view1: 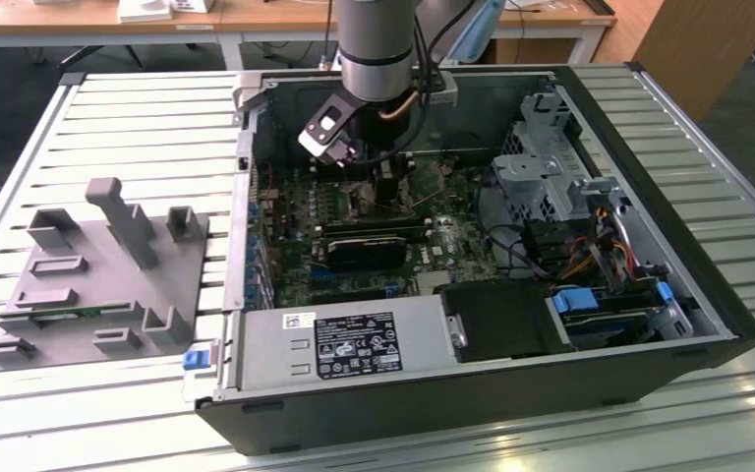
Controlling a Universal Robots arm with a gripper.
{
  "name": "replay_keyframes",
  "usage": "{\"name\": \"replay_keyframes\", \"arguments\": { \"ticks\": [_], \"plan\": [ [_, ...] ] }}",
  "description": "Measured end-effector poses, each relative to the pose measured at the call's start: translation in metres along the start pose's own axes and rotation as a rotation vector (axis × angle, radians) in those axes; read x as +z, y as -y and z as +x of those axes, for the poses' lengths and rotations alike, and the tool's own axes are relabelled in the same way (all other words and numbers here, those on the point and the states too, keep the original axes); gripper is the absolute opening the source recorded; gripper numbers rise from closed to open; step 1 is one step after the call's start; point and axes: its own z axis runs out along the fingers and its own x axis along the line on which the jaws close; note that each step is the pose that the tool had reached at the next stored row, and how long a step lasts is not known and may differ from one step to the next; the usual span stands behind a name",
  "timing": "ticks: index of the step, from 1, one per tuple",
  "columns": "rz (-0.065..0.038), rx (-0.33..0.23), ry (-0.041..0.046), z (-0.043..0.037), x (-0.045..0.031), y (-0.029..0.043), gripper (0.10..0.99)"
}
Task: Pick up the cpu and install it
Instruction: 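Place the cpu into insertion slot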
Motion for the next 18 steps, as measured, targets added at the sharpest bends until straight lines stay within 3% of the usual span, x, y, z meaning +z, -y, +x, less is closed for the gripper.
{"name": "replay_keyframes", "arguments": {
  "ticks": [18],
  "plan": [
    [0.000,0.002,0.0001,0.0000,0.0087,0.0002,0.529]
  ]
}}
